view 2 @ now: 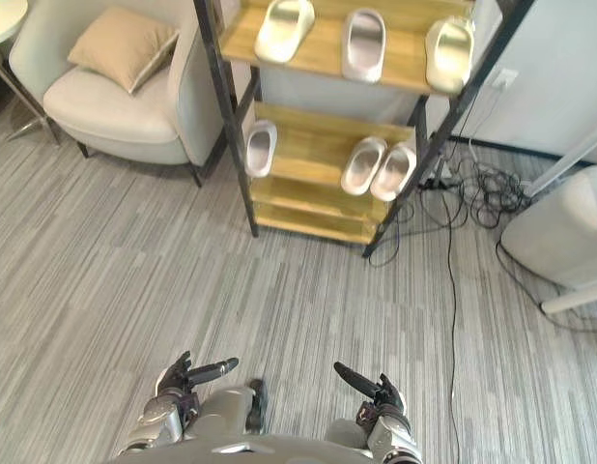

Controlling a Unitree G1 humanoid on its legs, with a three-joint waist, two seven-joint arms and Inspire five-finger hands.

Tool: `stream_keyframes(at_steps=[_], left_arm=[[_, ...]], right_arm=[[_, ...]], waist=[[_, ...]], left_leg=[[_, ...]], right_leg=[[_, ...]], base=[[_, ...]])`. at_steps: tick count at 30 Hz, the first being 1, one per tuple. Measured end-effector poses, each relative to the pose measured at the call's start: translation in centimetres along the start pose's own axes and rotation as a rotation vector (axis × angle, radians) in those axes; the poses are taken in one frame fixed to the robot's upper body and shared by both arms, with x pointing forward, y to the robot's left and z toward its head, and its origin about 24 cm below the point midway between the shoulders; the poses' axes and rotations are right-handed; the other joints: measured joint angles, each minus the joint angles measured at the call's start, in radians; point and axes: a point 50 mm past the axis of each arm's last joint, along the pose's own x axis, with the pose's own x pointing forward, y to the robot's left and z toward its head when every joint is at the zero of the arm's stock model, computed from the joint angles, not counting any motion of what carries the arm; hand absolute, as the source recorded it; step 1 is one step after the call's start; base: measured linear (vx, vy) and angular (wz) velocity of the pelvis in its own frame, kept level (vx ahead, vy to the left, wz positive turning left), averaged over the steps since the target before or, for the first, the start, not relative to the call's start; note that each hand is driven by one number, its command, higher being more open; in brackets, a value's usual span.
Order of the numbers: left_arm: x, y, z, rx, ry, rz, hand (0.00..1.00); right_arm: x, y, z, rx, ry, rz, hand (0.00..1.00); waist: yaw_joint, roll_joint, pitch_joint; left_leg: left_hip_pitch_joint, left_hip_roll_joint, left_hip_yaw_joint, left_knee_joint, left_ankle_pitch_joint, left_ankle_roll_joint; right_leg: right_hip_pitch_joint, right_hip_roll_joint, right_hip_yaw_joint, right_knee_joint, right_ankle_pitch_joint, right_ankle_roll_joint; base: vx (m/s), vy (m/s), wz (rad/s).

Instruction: Organize the slippers on the shoe rack

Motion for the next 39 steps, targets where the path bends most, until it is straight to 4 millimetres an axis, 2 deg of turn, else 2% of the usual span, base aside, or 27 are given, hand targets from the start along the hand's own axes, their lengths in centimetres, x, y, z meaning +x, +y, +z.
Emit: stream_keyframes(at_steps=[2, 3, 5, 6, 7, 8, 9, 11, 12, 13, 14, 15, 16, 18, 19, 20, 22, 23, 24, 25, 27, 30, 32, 34, 35, 37, 39], left_arm=[[-0.2, 0.0, -0.6, 0.002, 0.018, 0.001, 1.00], [-0.2, 0.0, -0.6, 0.003, 0.019, 0.000, 1.00], [-0.2, -0.2, -0.8, 0.000, 0.024, -0.006, 1.00], [-0.2, -0.3, -0.9, -0.001, 0.026, -0.006, 1.00], [-0.2, -0.1, -0.9, -0.001, 0.028, -0.003, 1.00], [-0.2, -0.3, -1.1, -0.013, 0.038, -0.003, 1.00], [-0.3, -0.6, -1.3, -0.025, 0.046, -0.007, 1.00], [-0.5, -1.3, -1.9, -0.053, 0.061, -0.014, 1.00], [-0.5, -1.3, -2.0, -0.057, 0.066, -0.014, 1.00], [-0.5, -1.3, -2.0, -0.059, 0.065, -0.015, 1.00], [-0.5, -1.2, -1.7, -0.070, 0.052, -0.010, 1.00], [-0.4, -1.1, -1.5, -0.078, 0.045, -0.008, 1.00], [-0.4, -1.2, -0.9, -0.088, 0.020, -0.013, 1.00], [-0.3, -1.2, -0.2, -0.081, -0.009, -0.022, 1.00], [-0.3, -1.4, 0.2, -0.067, -0.031, -0.032, 1.00], [-0.3, -1.4, 0.3, -0.060, -0.033, -0.035, 1.00], [-0.2, -1.7, 0.4, -0.038, -0.037, -0.047, 1.00], [-0.2, -1.7, 0.5, -0.037, -0.036, -0.048, 1.00], [-0.2, -1.7, 0.4, -0.031, -0.033, -0.049, 1.00], [-0.1, -1.3, 0.5, -0.017, -0.034, -0.038, 1.00], [-0.1, -1.0, 0.8, 0.023, -0.045, -0.038, 1.00], [-0.1, -0.9, 0.4, 0.032, -0.029, -0.037, 1.00], [-0.1, -1.0, 0.2, 0.040, -0.020, -0.042, 1.00], [-0.1, -1.2, -0.2, 0.083, -0.003, -0.064, 1.00], [-0.2, -1.0, -0.4, 0.100, 0.004, -0.064, 1.00], [-0.2, -0.9, -0.6, 0.108, 0.013, -0.059, 1.00], [-0.2, -0.8, -0.6, 0.110, 0.012, -0.059, 1.00]], right_arm=[[0.0, 0.1, 0.4, -0.014, -0.025, 0.007, 1.00], [0.0, 0.2, 0.5, -0.021, -0.028, 0.008, 1.00], [0.1, 0.1, 0.9, -0.031, -0.040, 0.011, 1.00], [0.2, 0.0, 1.0, -0.033, -0.041, 0.010, 1.00], [0.1, -0.1, 0.8, -0.035, -0.031, 0.006, 1.00], [0.2, -0.7, 0.5, -0.040, -0.015, -0.008, 1.00], [0.2, -1.1, 0.6, -0.046, -0.014, -0.019, 1.00], [0.2, -1.5, 0.6, -0.025, -0.012, -0.034, 1.00], [0.1, -2.0, 0.2, -0.012, -0.002, -0.047, 1.00], [0.1, -2.0, 0.2, -0.010, -0.001, -0.050, 1.00], [-0.1, -2.3, -0.1, -0.006, 0.000, -0.054, 1.00], [-0.1, -2.4, -0.2, -0.006, -0.001, -0.056, 1.00], [-0.3, -2.6, -0.5, -0.010, -0.003, -0.061, 1.00], [-0.3, -2.4, -0.6, 0.000, 0.001, -0.057, 1.00], [-0.3, -1.9, -0.7, 0.027, 0.003, -0.051, 1.00], [-0.3, -1.8, -0.6, 0.029, 0.000, -0.050, 1.00], [-0.2, -1.6, -0.3, 0.032, -0.010, -0.047, 1.00], [-0.2, -1.5, -0.2, 0.038, -0.012, -0.048, 1.00], [-0.2, -1.7, -0.3, 0.038, -0.012, -0.053, 1.00], [-0.3, -1.3, -0.5, 0.042, -0.003, -0.045, 1.00], [-0.4, -1.1, -1.0, 0.045, 0.011, -0.038, 1.00], [-0.4, -0.7, -0.6, 0.047, -0.008, -0.020, 1.00], [-0.3, -0.5, -0.4, 0.045, -0.013, -0.011, 1.00], [-0.2, -0.4, 0.0, 0.030, -0.021, -0.003, 1.00], [-0.2, -0.6, -0.1, 0.023, -0.018, -0.008, 1.00], [-0.3, -0.9, -0.4, 0.011, -0.007, -0.016, 1.00], [-0.3, -1.0, -0.7, -0.017, 0.006, -0.012, 1.00]], waist=[[-0.015, 0.005, 0.003], [-0.015, 0.005, 0.003], [-0.018, 0.013, 0.008], [-0.019, 0.016, 0.010], [-0.022, 0.013, 0.008], [-0.025, 0.027, 0.007], [-0.014, 0.048, 0.000], [-0.022, 0.068, -0.005], [-0.027, 0.078, -0.010], [-0.027, 0.078, -0.010], [-0.034, 0.085, -0.009], [-0.033, 0.088, -0.008], [-0.023, 0.091, -0.006], [-0.015, 0.082, -0.001], [-0.013, 0.067, -0.003], [-0.013, 0.062, -0.002], [-0.013, 0.063, -0.002], [-0.014, 0.065, -0.002], [-0.010, 0.069, -0.002], [-0.013, 0.042, 0.000], [-0.015, 0.021, -0.008], [0.000, 0.028, -0.012], [0.005, 0.029, -0.013], [-0.001, 0.029, -0.019], [-0.019, 0.031, -0.021], [-0.024, 0.030, -0.029], [-0.023, 0.025, -0.033]], left_leg=[[0.103, 0.013, -0.030, -0.077, 0.000, -0.001], [0.121, 0.016, -0.036, -0.090, 0.000, -0.001], [0.166, 0.045, -0.047, -0.133, -0.002, -0.005], [0.176, 0.053, -0.052, -0.143, -0.005, -0.012], [0.192, 0.056, -0.064, -0.158, -0.018, -0.043], [0.216, 0.076, -0.086, -0.162, -0.045, -0.085], [0.217, 0.095, -0.088, -0.161, -0.046, -0.087], [0.217, 0.112, -0.089, -0.130, -0.044, -0.090], [0.181, 0.134, -0.095, -0.017, -0.048, -0.113], [0.170, 0.139, -0.097, 0.014, -0.049, -0.114], [0.064, 0.178, -0.115, 0.277, -0.036, -0.142], [0.017, 0.198, -0.122, 0.386, -0.014, -0.158], [-0.076, 0.249, -0.117, 0.602, -0.011, -0.171], [-0.140, 0.265, -0.101, 0.690, -0.021, -0.168], [-0.191, 0.263, -0.067, 0.639, -0.047, -0.166], [-0.203, 0.259, -0.061, 0.599, -0.056, -0.165], [-0.221, 0.217, -0.069, 0.334, -0.065, -0.166], [-0.220, 0.193, -0.082, 0.201, -0.030, -0.162], [-0.202, 0.167, -0.097, 0.127, 0.066, -0.141], [-0.179, 0.138, -0.087, 0.101, 0.073, -0.132], [-0.176, 0.111, -0.078, 0.105, 0.063, -0.116], [-0.124, 0.116, -0.009, 0.121, 0.007, -0.099], [-0.086, 0.116, 0.031, 0.095, -0.005, -0.093], [-0.028, 0.107, 0.087, 0.049, -0.008, -0.083], [-0.007, 0.098, 0.092, 0.034, -0.006, -0.073], [0.008, 0.097, 0.092, 0.021, -0.006, -0.072], [0.009, 0.097, 0.091, 0.020, -0.004, -0.075]], right_leg=[[-0.060, 0.009, -0.087, -0.069, -0.039, -0.046], [-0.076, 0.013, -0.103, -0.115, -0.051, -0.052], [-0.142, 0.067, -0.110, -0.399, -0.056, -0.064], [-0.150, 0.088, -0.098, -0.493, -0.041, -0.053], [-0.151, 0.125, -0.058, -0.672, 0.046, -0.051], [-0.136, 0.155, -0.040, -0.689, 0.148, -0.103], [-0.139, 0.170, -0.036, -0.678, 0.135, -0.114], [-0.138, 0.180, -0.044, -0.647, 0.073, -0.119], [-0.106, 0.193, -0.063, -0.648, 0.036, -0.130], [-0.098, 0.196, -0.066, -0.653, 0.032, -0.131], [-0.029, 0.220, -0.100, -0.696, 0.018, -0.138], [0.002, 0.233, -0.109, -0.714, 0.012, -0.143], [0.069, 0.263, -0.125, -0.749, -0.001, -0.152], [0.128, 0.274, -0.130, -0.784, -0.008, -0.156], [0.170, 0.272, -0.126, -0.823, -0.003, -0.149], [0.180, 0.271, -0.124, -0.836, -0.001, -0.145], [0.211, 0.256, -0.103, -0.858, 0.005, -0.136], [0.213, 0.244, -0.090, -0.856, 0.003, -0.120], [0.219, 0.238, -0.067, -0.857, -0.009, -0.089], [0.229, 0.214, -0.049, -0.873, -0.007, -0.075], [0.240, 0.192, -0.019, -0.898, -0.006, -0.073], [0.232, 0.165, 0.036, -0.840, -0.005, -0.058], [0.195, 0.146, 0.063, -0.752, -0.014, -0.039], [0.077, 0.100, 0.070, -0.523, -0.003, -0.007], [0.038, 0.069, 0.063, -0.428, 0.001, 0.003], [0.030, 0.069, 0.059, -0.428, -0.034, -0.020], [0.021, 0.087, 0.070, -0.514, -0.042, -0.036]], base=[[0.37, -0.013, 0.36], [0.34, -0.075, 0.28], [0.36, -0.144, 0.30], [0.32, -0.177, 0.35], [0.36, -0.228, 0.39], [0.36, -0.228, 0.23], [0.38, -0.244, 0.05], [0.42, -0.270, 0.02], [0.46, -0.295, 0.16], [0.37, -0.247, 0.39], [0.26, -0.187, 0.37], [0.30, -0.208, 0.45], [0.34, -0.193, 0.23], [0.23, -0.080, 0.07], [0.19, -0.017, -0.07], [0.36, 0.051, -0.18], [0.29, 0.158, -0.25], [0.27, 0.256, -0.36], [0.33, 0.288, -0.25], [0.27, 0.225, -0.09], [0.21, 0.164, 0.04], [0.15, 0.166, -0.56], [0.05, 0.107, -0.73], [0.02, 0.080, -0.69], [0.03, 0.041, -0.28], [0.05, -0.025, 0.00], [0.04, -0.097, 0.08]])
